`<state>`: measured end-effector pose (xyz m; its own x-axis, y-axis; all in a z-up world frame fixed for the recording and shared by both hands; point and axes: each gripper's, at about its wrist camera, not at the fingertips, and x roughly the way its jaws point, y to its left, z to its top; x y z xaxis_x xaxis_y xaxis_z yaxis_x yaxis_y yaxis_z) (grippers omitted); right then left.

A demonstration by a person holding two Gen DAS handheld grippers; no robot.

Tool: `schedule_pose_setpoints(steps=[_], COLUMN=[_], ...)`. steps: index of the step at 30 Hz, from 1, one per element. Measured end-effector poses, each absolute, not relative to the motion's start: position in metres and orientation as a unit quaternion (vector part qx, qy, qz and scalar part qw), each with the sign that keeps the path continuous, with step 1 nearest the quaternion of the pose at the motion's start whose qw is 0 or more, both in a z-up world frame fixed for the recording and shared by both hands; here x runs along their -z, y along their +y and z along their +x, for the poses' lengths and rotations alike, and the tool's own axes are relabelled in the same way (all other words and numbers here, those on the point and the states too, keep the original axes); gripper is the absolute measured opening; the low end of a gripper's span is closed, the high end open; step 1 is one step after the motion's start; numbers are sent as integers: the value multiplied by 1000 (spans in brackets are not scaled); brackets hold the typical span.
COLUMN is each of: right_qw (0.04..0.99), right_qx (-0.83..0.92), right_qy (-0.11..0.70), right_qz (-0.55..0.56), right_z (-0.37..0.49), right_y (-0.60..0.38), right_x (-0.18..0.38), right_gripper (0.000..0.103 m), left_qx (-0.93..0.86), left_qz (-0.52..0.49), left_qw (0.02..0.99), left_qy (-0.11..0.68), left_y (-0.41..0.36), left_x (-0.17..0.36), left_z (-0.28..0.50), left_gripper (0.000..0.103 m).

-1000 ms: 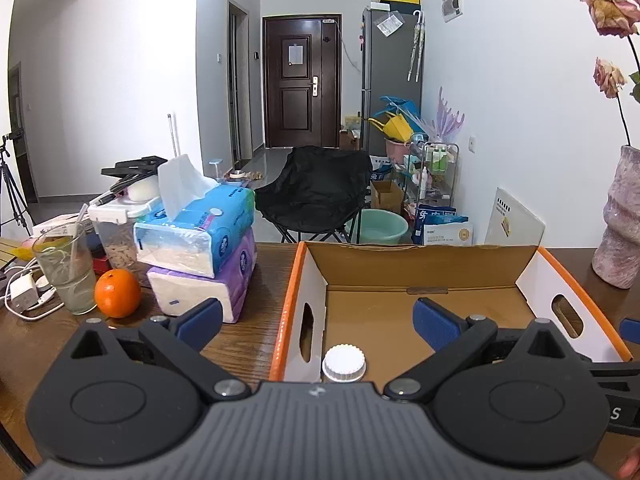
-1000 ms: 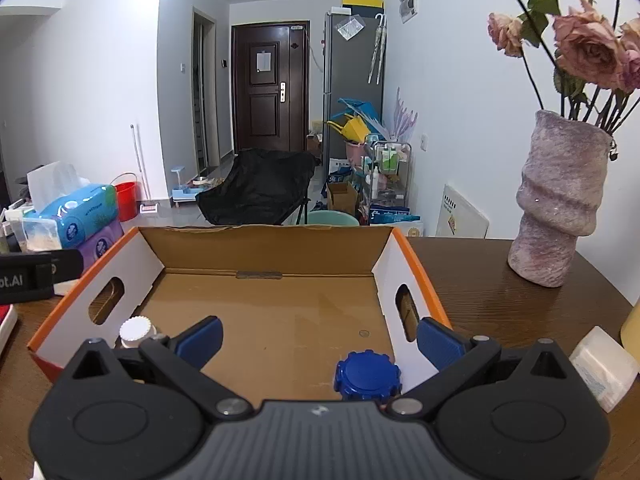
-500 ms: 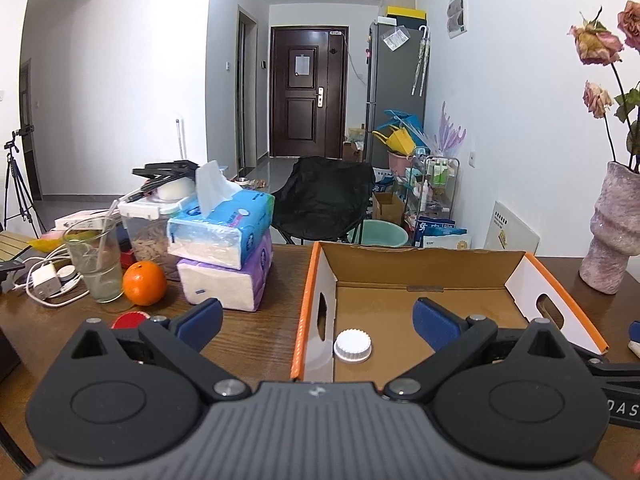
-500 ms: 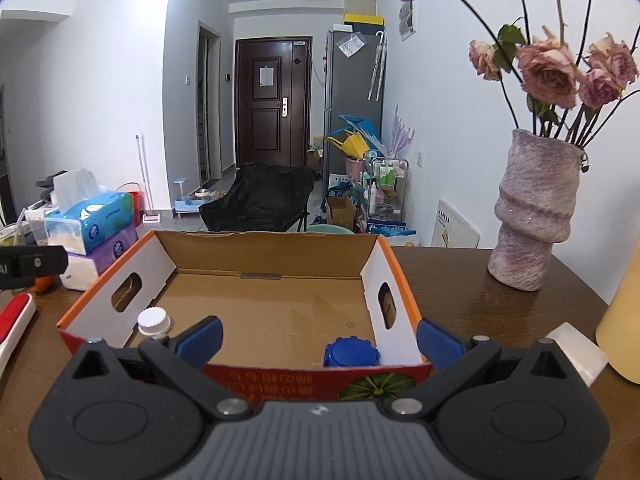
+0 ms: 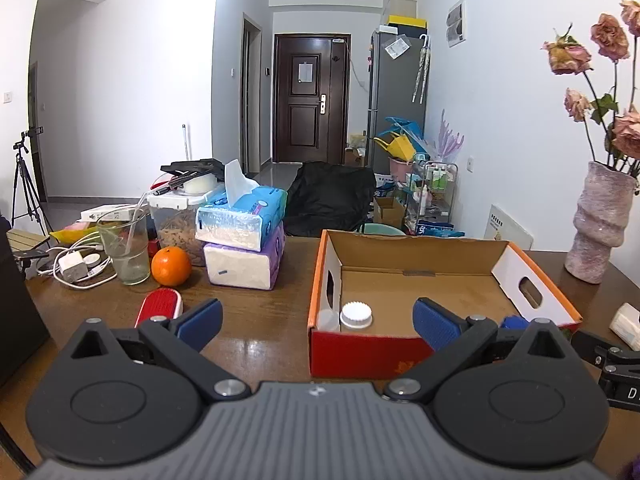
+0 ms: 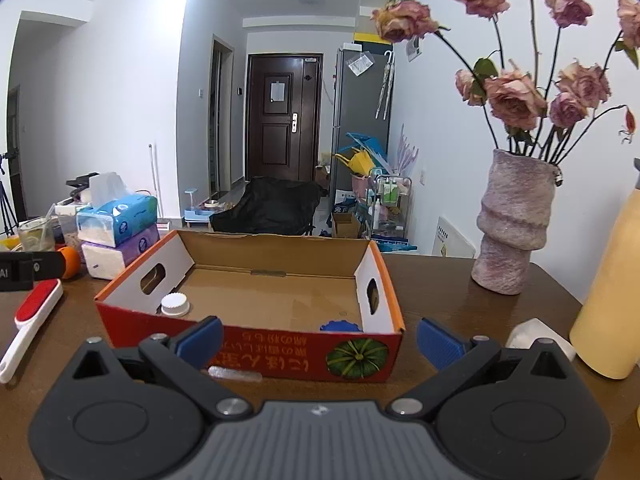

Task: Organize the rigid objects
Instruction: 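Open both tools to drop the white cap and blue cap into the box, then grasp the tape roll with the left tool while the right tool grasps the purple cap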

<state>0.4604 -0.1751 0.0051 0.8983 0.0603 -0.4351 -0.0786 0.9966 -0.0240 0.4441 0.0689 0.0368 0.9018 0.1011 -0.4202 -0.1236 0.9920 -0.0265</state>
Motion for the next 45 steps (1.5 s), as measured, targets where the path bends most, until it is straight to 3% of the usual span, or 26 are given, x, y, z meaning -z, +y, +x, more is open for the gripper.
schedule_pose_setpoints(steps=[23,42,45], right_qw=[963,946,945], right_qx=[-15,-6,-11], right_qy=[265,319,323], right_qz=[-49,-51,-48], right_z=[351,333,342], right_y=[-236,-288,-294], right_x=[44,81,84], right_gripper=[103,103,96], left_qx=[-40,-46,-46], left_qz=[-30,-20,-21], left_qw=[965,958,957], left_qy=[258,284,287], left_y=[44,29,27], left_x=[5,28,29], left_z=[342,309,307], left_gripper=[103,103,103])
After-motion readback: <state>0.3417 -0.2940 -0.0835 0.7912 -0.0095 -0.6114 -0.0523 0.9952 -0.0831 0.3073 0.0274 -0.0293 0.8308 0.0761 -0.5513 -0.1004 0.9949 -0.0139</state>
